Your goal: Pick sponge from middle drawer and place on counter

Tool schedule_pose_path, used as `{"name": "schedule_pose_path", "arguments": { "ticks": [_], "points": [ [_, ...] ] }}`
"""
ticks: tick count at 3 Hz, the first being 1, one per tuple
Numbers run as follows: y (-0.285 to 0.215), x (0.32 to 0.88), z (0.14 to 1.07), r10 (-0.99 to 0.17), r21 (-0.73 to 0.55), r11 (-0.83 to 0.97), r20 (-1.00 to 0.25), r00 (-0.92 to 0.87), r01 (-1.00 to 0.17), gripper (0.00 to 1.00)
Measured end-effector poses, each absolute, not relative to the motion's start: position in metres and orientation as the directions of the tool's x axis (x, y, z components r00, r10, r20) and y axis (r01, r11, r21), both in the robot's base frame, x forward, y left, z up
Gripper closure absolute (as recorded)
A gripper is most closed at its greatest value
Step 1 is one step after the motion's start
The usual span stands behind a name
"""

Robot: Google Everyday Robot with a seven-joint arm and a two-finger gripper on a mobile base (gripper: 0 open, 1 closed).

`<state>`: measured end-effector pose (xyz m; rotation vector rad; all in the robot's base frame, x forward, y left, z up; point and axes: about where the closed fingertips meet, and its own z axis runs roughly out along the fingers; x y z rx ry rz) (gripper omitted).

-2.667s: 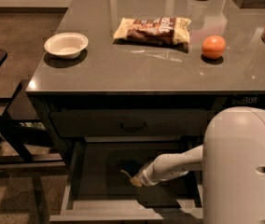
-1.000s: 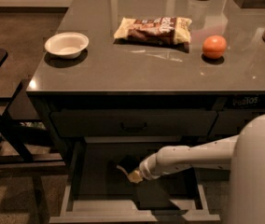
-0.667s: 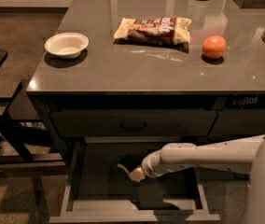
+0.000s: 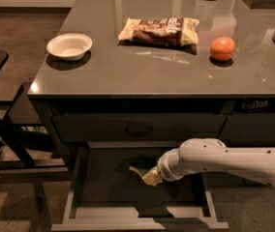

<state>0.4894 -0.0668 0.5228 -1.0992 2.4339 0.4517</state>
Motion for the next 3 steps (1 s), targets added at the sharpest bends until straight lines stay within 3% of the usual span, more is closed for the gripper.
{"name": "schedule_pose_path", "arguments": {
  "ticks": [3],
  "points": [
    [-0.084, 0.471, 0.583, -0.637, 0.077, 0.652, -0.485, -0.600, -0.754, 1.00]
  ]
}}
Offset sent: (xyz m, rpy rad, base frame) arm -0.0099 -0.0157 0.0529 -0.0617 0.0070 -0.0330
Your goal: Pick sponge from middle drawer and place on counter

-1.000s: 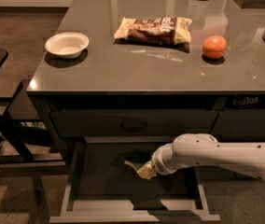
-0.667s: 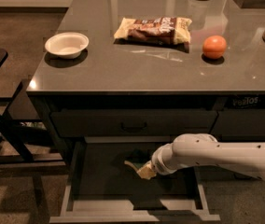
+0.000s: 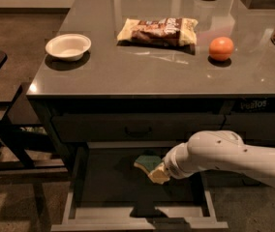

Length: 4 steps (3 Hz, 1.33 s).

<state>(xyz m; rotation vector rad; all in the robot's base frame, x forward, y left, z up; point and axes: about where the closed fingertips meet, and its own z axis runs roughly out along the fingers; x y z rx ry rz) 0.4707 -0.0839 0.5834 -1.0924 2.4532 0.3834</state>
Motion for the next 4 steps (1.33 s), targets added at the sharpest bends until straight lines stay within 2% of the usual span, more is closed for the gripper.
{"name": "schedule_pose_path", "arguments": {
  "ticks": [2, 4],
  "points": [
    [-0.110, 0.447, 0.680, -0.648, -0.029, 0.665, -0.519, -0.557, -0.747, 1.00],
    [-0.115, 0.426, 0.765, -0.705, -0.180, 0.639, -0.524, -0.477, -0.748, 1.00]
  ]
}}
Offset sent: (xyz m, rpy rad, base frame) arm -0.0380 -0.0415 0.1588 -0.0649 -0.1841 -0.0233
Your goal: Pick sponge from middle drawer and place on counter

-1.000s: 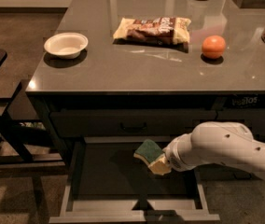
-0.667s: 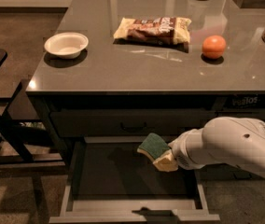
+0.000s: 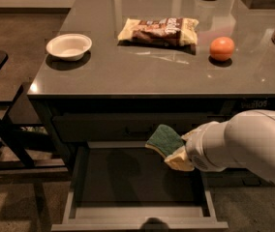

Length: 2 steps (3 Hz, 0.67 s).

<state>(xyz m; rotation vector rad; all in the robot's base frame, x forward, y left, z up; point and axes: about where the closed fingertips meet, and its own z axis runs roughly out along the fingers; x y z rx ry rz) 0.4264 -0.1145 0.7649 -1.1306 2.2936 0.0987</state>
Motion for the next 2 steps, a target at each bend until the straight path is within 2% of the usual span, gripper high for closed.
{"name": "schedule_pose_path", "arguments": {
  "ticks": [2],
  "points": [
    [-0.114, 0.438, 0.790, -0.689, -0.198, 0.647, -0.565, -0.453, -0.737, 1.00]
  ]
}}
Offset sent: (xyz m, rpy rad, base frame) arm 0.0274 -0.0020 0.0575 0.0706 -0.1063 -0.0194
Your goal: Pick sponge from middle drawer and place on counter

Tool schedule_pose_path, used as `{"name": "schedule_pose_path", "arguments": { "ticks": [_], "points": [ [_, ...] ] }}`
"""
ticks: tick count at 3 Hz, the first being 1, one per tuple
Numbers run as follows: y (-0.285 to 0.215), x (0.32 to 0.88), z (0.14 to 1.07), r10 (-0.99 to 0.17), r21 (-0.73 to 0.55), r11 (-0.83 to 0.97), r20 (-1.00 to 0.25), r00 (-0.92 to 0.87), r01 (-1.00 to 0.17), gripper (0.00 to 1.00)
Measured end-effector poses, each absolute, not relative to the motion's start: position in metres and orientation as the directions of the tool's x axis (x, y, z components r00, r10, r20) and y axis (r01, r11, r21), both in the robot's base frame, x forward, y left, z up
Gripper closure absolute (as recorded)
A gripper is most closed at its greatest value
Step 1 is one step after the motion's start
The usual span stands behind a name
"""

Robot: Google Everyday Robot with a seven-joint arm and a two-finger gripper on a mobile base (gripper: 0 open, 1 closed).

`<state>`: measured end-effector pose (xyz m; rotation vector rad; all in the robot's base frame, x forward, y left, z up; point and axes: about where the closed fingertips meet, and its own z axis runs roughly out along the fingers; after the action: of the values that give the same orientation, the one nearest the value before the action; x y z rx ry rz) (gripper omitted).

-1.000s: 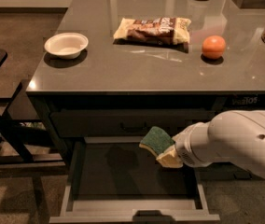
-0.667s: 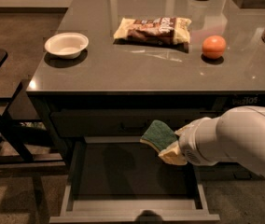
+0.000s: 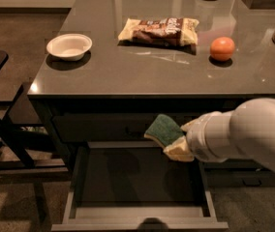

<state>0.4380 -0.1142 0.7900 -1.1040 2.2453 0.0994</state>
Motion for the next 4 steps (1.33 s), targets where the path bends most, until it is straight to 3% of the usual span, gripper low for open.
{"name": "schedule_pose_path", "arguments": {
  "ticks": [1, 2, 4],
  "points": [
    [-0.108, 0.480, 0.837, -0.681, -0.231, 0.637, -0.616, -0.396, -0.735, 1.00],
    [-0.106, 0.487, 0.841, -0.680, -0.233, 0.634, -0.621, -0.389, -0.738, 1.00],
    [-0.081, 0.561, 0.849, -0.649, -0.134, 0.596, -0.661, -0.377, -0.792, 1.00]
  ]
}}
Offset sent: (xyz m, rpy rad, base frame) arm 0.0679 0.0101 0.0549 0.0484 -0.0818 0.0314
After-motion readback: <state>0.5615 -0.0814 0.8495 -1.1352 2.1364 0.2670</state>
